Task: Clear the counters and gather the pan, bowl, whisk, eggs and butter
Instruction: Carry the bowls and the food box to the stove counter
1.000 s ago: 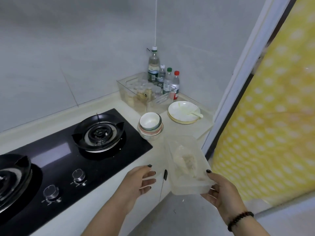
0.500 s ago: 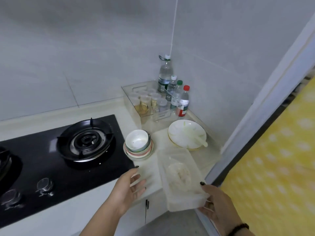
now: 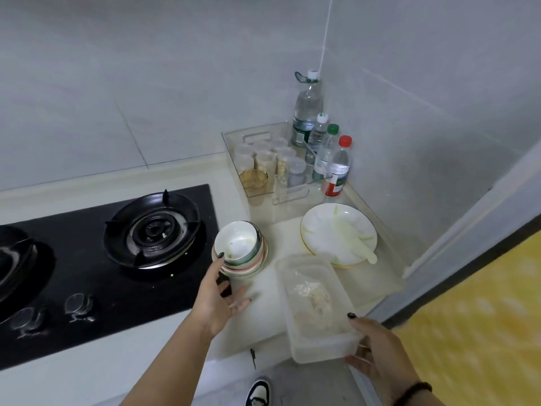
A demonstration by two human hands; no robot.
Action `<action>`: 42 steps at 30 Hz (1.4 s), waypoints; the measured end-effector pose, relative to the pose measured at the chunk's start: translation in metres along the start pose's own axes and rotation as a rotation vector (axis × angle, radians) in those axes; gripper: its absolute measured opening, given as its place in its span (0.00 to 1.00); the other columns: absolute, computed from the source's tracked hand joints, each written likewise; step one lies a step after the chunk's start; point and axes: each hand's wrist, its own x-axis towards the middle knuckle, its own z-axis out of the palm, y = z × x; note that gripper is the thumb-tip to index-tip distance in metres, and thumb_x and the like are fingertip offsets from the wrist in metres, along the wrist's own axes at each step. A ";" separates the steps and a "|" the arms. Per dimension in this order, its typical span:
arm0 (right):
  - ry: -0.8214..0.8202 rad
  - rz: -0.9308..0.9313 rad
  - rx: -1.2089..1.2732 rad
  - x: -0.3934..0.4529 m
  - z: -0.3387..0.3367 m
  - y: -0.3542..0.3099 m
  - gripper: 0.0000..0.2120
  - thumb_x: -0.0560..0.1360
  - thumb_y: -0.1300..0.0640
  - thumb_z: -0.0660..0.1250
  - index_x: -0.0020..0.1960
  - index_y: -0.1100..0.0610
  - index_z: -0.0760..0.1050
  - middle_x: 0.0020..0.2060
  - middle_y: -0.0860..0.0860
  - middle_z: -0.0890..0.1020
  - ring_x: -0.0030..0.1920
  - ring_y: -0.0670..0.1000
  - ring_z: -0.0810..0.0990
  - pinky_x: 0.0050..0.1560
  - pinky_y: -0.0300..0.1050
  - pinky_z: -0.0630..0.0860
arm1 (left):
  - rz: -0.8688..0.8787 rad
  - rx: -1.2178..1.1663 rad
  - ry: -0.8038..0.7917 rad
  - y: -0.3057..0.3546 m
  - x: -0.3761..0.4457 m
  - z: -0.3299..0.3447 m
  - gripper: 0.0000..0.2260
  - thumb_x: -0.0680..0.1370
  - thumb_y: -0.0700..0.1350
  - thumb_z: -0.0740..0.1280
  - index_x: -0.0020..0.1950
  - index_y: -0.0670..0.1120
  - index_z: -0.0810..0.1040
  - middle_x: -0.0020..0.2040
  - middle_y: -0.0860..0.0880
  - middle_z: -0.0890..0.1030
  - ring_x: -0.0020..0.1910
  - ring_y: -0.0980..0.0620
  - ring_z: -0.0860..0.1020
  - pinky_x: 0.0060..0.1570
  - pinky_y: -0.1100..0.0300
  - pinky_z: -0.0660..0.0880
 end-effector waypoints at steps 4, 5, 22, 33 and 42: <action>-0.022 0.047 -0.015 0.016 0.008 -0.009 0.07 0.75 0.58 0.69 0.46 0.62 0.76 0.48 0.61 0.81 0.44 0.61 0.79 0.42 0.52 0.77 | -0.003 0.013 -0.057 0.006 0.018 0.005 0.14 0.77 0.58 0.64 0.62 0.57 0.72 0.69 0.48 0.71 0.59 0.40 0.79 0.52 0.44 0.78; -0.028 0.051 -0.023 0.022 0.010 -0.011 0.07 0.74 0.58 0.70 0.46 0.63 0.77 0.48 0.62 0.81 0.45 0.62 0.80 0.42 0.51 0.78 | -0.006 0.013 -0.065 0.008 0.023 0.006 0.14 0.77 0.57 0.64 0.62 0.58 0.72 0.68 0.48 0.72 0.59 0.40 0.79 0.50 0.44 0.78; -0.069 0.106 -0.103 0.063 0.011 -0.016 0.07 0.74 0.59 0.70 0.49 0.61 0.79 0.47 0.58 0.80 0.45 0.58 0.78 0.37 0.47 0.76 | 0.129 0.088 0.016 0.001 0.070 0.009 0.20 0.77 0.46 0.60 0.69 0.53 0.65 0.66 0.36 0.74 0.47 0.31 0.82 0.42 0.49 0.80; -0.012 0.078 -0.094 0.086 0.015 -0.007 0.05 0.76 0.59 0.68 0.50 0.57 0.80 0.51 0.60 0.80 0.53 0.62 0.78 0.51 0.56 0.79 | 0.127 0.087 0.026 0.008 0.079 0.003 0.24 0.70 0.42 0.59 0.67 0.50 0.65 0.63 0.38 0.75 0.47 0.37 0.79 0.45 0.49 0.77; 0.105 0.068 -0.086 0.100 0.025 -0.005 0.11 0.72 0.55 0.72 0.48 0.62 0.78 0.48 0.60 0.79 0.51 0.60 0.79 0.43 0.49 0.79 | 0.078 0.041 0.002 0.018 0.087 -0.011 0.34 0.62 0.44 0.61 0.70 0.43 0.67 0.58 0.39 0.77 0.50 0.39 0.78 0.46 0.49 0.77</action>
